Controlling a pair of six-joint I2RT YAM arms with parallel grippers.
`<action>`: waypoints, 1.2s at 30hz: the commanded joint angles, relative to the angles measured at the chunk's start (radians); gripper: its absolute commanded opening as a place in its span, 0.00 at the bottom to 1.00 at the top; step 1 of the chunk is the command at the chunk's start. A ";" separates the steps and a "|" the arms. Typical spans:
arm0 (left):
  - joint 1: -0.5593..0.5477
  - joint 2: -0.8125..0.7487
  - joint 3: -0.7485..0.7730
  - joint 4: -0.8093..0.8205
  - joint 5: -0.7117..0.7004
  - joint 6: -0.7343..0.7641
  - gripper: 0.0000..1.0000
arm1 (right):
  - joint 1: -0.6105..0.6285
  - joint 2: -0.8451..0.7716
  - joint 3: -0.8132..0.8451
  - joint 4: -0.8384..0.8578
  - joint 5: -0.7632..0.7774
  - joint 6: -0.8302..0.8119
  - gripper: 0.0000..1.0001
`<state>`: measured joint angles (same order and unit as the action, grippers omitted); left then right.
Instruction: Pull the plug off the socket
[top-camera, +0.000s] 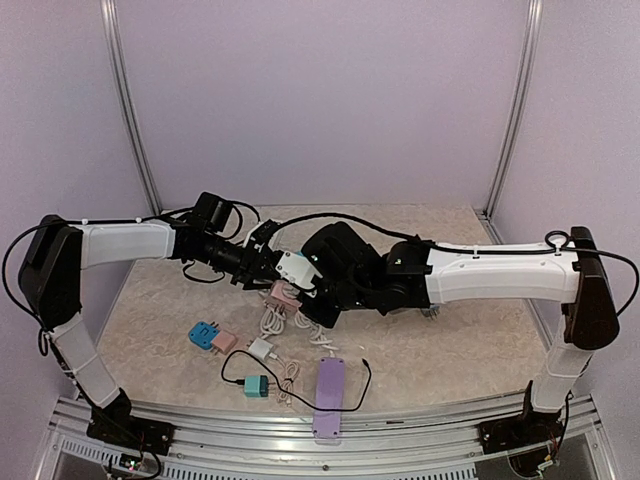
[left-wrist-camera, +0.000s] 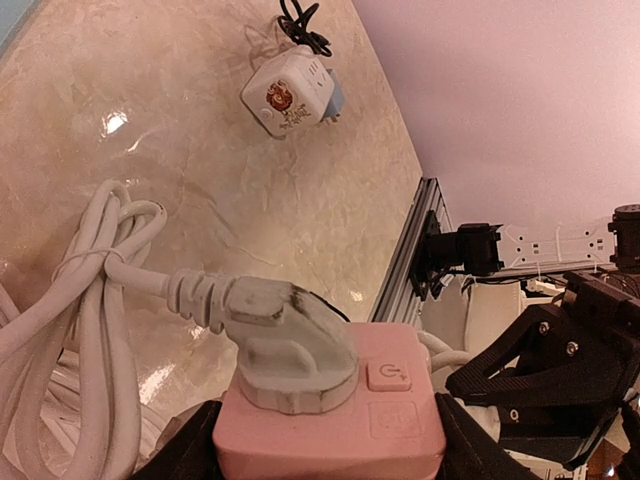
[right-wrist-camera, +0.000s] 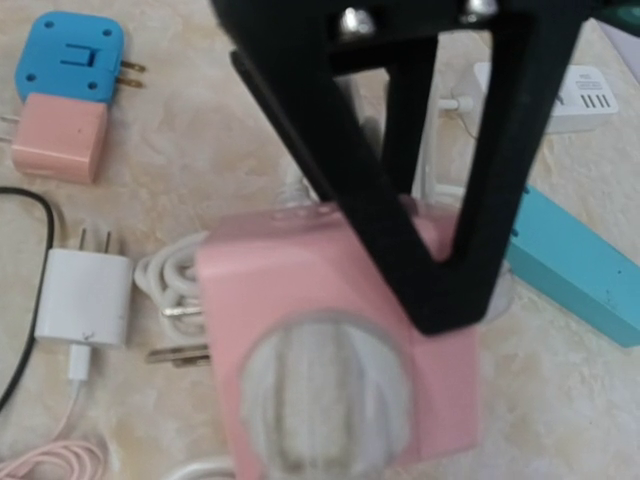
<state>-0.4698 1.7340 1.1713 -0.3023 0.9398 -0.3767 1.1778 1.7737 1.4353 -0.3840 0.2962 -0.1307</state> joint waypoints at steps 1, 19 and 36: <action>0.042 -0.013 -0.011 0.012 -0.078 0.006 0.37 | 0.015 -0.048 0.029 0.015 0.025 -0.018 0.00; -0.002 -0.070 -0.025 0.066 -0.016 0.054 0.36 | -0.074 -0.094 -0.054 0.124 -0.197 0.070 0.00; -0.012 -0.088 -0.030 0.087 0.006 0.061 0.36 | -0.114 -0.124 -0.097 0.178 -0.289 0.107 0.00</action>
<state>-0.4789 1.6985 1.1404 -0.2691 0.9272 -0.3344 1.0645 1.6958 1.3411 -0.2737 0.0189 -0.0322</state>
